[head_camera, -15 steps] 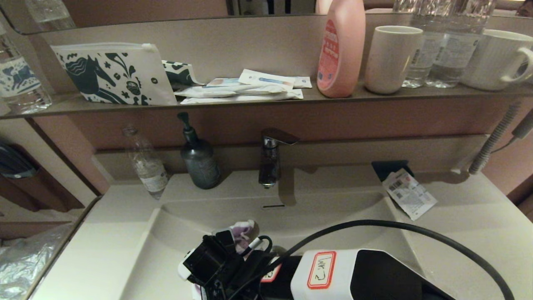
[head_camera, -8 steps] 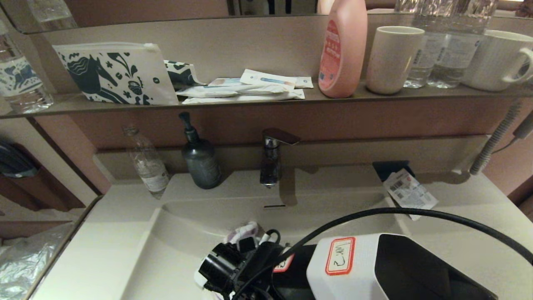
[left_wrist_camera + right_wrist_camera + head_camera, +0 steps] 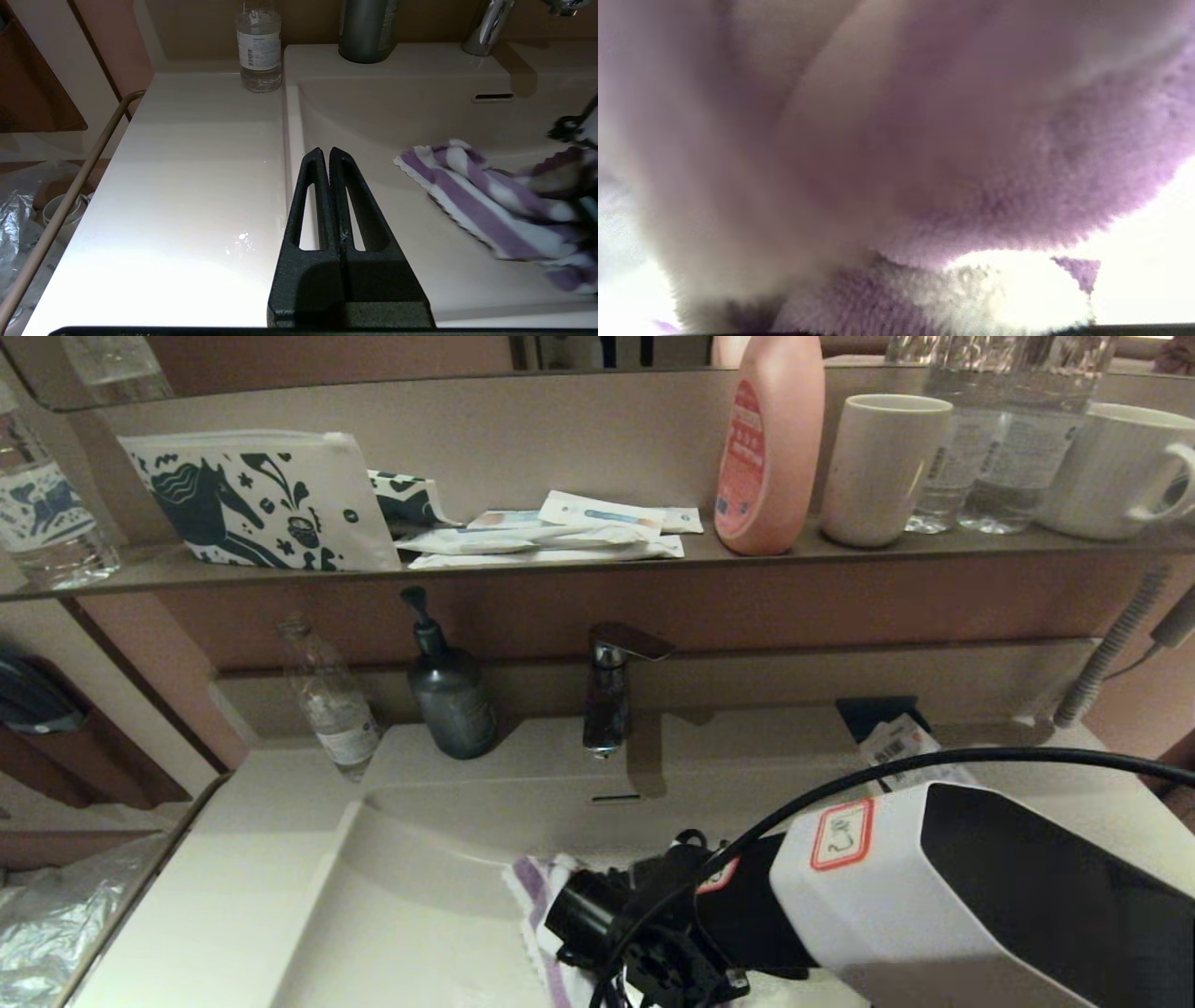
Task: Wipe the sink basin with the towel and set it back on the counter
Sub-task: Wipe the sink
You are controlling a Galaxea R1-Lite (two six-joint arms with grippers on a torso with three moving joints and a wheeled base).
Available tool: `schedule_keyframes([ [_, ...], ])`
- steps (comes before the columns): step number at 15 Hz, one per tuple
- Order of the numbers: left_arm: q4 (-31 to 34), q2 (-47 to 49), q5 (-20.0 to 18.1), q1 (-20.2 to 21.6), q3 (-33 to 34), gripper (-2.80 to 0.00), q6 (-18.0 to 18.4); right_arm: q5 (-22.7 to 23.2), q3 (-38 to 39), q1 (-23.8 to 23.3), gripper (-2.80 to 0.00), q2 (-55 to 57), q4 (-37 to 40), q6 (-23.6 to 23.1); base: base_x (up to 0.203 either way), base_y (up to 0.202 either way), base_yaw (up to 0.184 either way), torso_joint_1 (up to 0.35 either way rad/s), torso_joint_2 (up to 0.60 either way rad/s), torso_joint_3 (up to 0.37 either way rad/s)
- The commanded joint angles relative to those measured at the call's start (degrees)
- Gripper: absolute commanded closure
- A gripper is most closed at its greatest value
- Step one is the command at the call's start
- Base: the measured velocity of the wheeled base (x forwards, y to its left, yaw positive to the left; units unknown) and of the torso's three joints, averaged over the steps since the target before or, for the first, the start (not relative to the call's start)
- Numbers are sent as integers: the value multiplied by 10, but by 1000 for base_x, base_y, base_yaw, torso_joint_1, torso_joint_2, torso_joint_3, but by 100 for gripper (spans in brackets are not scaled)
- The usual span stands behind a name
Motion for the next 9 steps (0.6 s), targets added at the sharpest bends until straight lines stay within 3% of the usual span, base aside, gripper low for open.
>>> schedule_keyframes([
  [1,0,0,0,0,0,0,0,-2,38,-32,0,-35,-1,2,0,0,0,0,0,0],
  [5,0,0,0,0,0,0,0,-1,46,-65,0,-44,-1,-8,0,0,0,0,0,0],
  [9,0,0,0,0,0,0,0,8,45,-58,0,-41,-3,-9,0,0,0,0,0,0],
])
